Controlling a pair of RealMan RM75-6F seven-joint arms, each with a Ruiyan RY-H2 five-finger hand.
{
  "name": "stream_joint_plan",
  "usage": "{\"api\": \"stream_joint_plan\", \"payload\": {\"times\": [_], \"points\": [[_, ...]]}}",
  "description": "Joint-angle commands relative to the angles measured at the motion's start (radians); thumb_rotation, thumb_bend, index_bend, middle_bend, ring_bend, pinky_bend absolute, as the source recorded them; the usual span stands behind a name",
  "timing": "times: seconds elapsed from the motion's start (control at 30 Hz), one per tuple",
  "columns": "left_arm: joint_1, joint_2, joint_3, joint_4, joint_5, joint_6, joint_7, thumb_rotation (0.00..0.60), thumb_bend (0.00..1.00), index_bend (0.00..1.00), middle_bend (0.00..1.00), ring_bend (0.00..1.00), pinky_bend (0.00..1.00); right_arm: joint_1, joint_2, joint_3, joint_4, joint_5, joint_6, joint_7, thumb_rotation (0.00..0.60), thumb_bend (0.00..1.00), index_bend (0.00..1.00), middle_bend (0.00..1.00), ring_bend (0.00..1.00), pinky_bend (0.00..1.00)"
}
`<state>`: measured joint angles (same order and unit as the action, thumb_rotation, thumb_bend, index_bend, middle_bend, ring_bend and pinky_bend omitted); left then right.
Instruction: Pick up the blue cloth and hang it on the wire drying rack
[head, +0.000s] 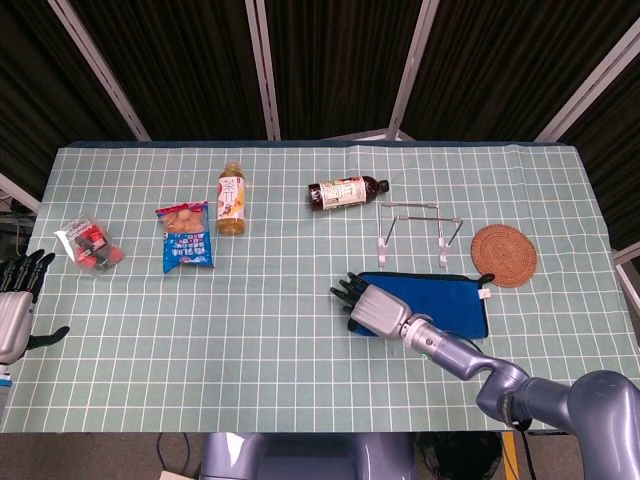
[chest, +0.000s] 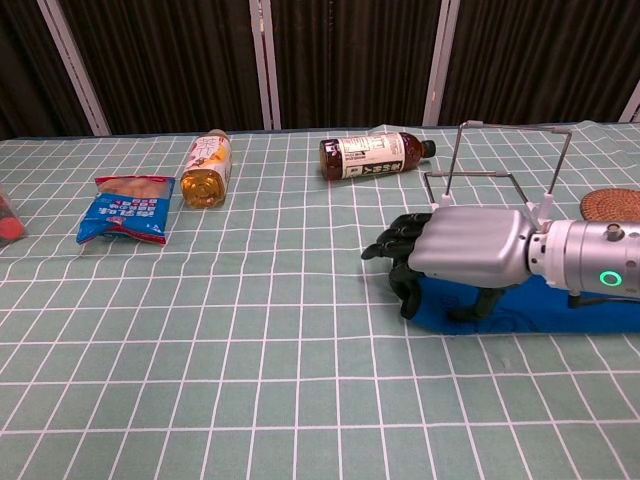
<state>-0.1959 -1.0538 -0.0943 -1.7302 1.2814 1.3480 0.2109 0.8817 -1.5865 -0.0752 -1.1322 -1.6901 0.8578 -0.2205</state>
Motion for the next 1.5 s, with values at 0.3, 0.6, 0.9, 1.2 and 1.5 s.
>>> {"api": "stream_joint_plan", "payload": {"times": [0.3,0.6,0.9,1.2,1.5], "points": [[0.0,0.0,0.0,0.001,-0.002,-0.001,0.0,0.6,0.0,0.0,0.0,0.0,0.0,-0.013,-0.001,-0.015,0.026,-0.026,0.046,0.058,0.6,0.13,0.38,0.0,0.0,0.11],[-0.001,-0.001,0.0,0.0,-0.001,-0.002,0.001,0.6,0.0,0.0,0.0,0.0,0.0,-0.022,-0.001,-0.025,0.047,-0.041,0.071,0.088,0.6,0.2,0.44,0.0,0.0,0.13],[-0.001,0.0,0.0,0.0,-0.001,-0.001,0.0,0.6,0.0,0.0,0.0,0.0,0.0,-0.033,0.004,-0.036,0.066,-0.067,0.119,0.135,0.6,0.2,0.44,0.02,0.0,0.16],[-0.002,0.0,0.001,-0.001,0.0,-0.001,0.0,0.6,0.0,0.0,0.0,0.0,0.0,-0.044,-0.001,-0.043,0.095,-0.086,0.156,0.159,0.6,0.31,0.62,0.03,0.0,0.19],[-0.001,0.002,0.002,-0.002,0.003,-0.002,-0.007,0.6,0.0,0.0,0.0,0.0,0.0,-0.067,0.022,-0.034,0.083,-0.076,0.201,0.19,0.6,0.32,0.67,0.04,0.0,0.2]]}}
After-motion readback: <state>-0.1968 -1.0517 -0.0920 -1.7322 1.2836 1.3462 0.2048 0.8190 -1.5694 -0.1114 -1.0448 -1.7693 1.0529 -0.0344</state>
